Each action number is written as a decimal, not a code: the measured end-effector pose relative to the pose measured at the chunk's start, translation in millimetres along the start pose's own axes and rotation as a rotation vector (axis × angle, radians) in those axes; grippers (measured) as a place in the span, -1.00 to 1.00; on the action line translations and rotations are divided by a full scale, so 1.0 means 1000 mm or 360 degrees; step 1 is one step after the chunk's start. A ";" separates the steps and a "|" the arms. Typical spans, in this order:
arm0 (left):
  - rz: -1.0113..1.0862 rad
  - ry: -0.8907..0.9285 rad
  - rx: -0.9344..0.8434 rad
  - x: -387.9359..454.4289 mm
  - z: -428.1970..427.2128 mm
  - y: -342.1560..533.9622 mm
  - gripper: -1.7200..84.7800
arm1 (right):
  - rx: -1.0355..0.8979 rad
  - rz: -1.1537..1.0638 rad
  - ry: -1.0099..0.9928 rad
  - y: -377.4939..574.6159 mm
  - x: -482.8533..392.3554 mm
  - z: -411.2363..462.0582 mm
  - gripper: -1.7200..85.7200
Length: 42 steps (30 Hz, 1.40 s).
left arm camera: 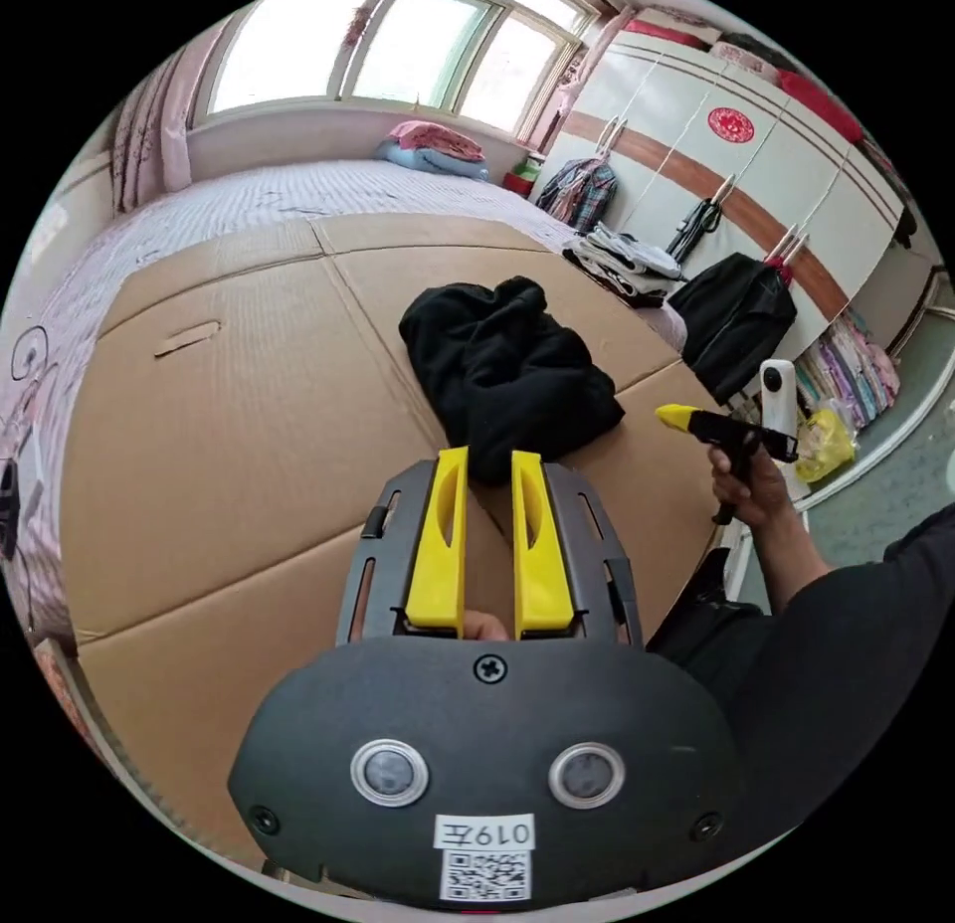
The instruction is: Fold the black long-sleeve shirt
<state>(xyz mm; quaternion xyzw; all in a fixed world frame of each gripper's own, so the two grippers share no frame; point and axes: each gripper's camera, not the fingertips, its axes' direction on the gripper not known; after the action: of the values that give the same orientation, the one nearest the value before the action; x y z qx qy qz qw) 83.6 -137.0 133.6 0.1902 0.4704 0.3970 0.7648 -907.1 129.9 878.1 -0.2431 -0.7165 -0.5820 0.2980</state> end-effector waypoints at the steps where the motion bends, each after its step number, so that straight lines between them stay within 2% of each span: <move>1: 0.0048 -0.0161 0.0063 0.015 -0.015 0.007 -0.83 | -0.0011 0.0043 0.0088 0.009 -0.002 0.001 -0.80; 3: 0.0167 -0.0334 0.0196 0.047 -0.033 0.009 -0.84 | -0.0017 0.0049 0.0190 0.019 -0.009 0.004 -0.77; 6: 0.0478 -0.0401 0.0304 0.117 -0.025 -0.002 -0.83 | -0.0026 0.0094 0.0293 0.031 -0.023 0.019 -0.73; 10: 0.0723 -0.0507 0.0104 0.185 0.057 -0.030 -0.79 | -0.0131 0.0052 0.0382 0.044 -0.053 0.049 -0.73; 14: 0.0776 -0.0618 -0.0110 0.209 0.119 -0.044 -0.84 | -0.0248 0.0019 0.0573 0.062 -0.078 0.072 -0.81; 16: 0.0712 -0.0622 -0.0253 0.205 0.143 -0.049 -0.89 | -0.0279 -0.0057 0.0645 0.072 -0.094 0.077 -0.89; 18: 0.0625 -0.0537 -0.0240 0.190 0.135 -0.051 -0.91 | -0.0260 -0.0106 0.0654 0.079 -0.104 0.074 -0.93; 20: 0.0452 -0.0468 -0.0146 0.165 0.107 -0.052 -0.92 | -0.0217 -0.0138 0.0705 0.084 -0.113 0.067 -0.95; 24: 0.0023 -0.0548 0.0224 0.099 0.015 -0.015 -0.93 | -0.0194 -0.0213 0.0764 0.096 -0.130 0.046 -0.96; 26: -0.0147 -0.0590 0.0267 0.077 -0.010 0.016 -0.93 | -0.0241 -0.0257 0.0798 0.106 -0.137 0.042 -0.96; 30: -0.0439 -0.0543 -0.0015 0.053 0.004 0.093 -0.92 | -0.0546 -0.0207 0.0767 0.133 -0.132 0.052 -0.92; 32: -0.0565 -0.0623 -0.0128 0.048 0.019 0.122 -0.92 | -0.0555 -0.0173 0.0746 0.142 -0.130 0.050 -0.90; 34: -0.0679 -0.0756 -0.0085 0.045 0.016 0.143 -0.91 | -0.0498 -0.0151 0.0679 0.143 -0.134 0.041 -0.86; 37: -0.0672 -0.0717 0.0206 0.044 -0.006 0.140 -0.88 | -0.0316 -0.0187 0.0699 0.132 -0.144 0.031 -0.83; 39: -0.0590 -0.0672 0.0287 0.042 -0.004 0.124 -0.84 | -0.0258 -0.0216 0.0762 0.120 -0.145 0.036 -0.79; 42: -0.0370 -0.0537 0.0227 0.036 0.031 0.081 -0.77 | -0.0313 -0.0185 0.0845 0.095 -0.134 0.062 -0.76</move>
<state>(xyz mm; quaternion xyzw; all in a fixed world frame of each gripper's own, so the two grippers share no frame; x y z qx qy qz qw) 84.4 -57.0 181.5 0.2521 0.3814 0.2343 0.8579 -755.3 210.0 839.2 -0.0685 -0.5663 -0.7080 0.4163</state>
